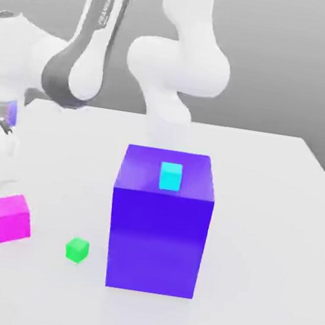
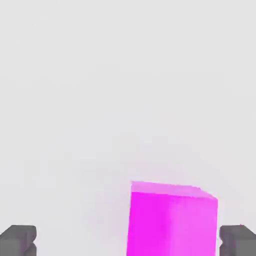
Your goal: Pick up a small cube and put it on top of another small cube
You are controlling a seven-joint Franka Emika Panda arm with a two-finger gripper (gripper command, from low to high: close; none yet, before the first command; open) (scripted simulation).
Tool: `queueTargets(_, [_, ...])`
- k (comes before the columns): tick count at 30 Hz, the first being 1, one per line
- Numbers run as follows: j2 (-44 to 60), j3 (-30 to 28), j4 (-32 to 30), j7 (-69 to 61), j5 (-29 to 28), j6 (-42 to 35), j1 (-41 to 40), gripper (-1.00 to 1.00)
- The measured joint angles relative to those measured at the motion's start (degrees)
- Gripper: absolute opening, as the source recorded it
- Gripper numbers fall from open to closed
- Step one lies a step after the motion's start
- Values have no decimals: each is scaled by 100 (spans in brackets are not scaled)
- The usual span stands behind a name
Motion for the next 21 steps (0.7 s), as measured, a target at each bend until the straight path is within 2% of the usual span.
queueTargets(5, [1058,737,131,-732,1016,827,-528,0])
queueTargets(6, [1174,850,150,-803,1108,925,-619,-100])
queueTargets(13, [1159,850,146,-776,1075,914,-626,-100])
queueTargets(18, [232,397,-13,-88,141,177,-387,-100])
queueTargets(21, [-305,494,-192,587,-242,-155,-176,-100])
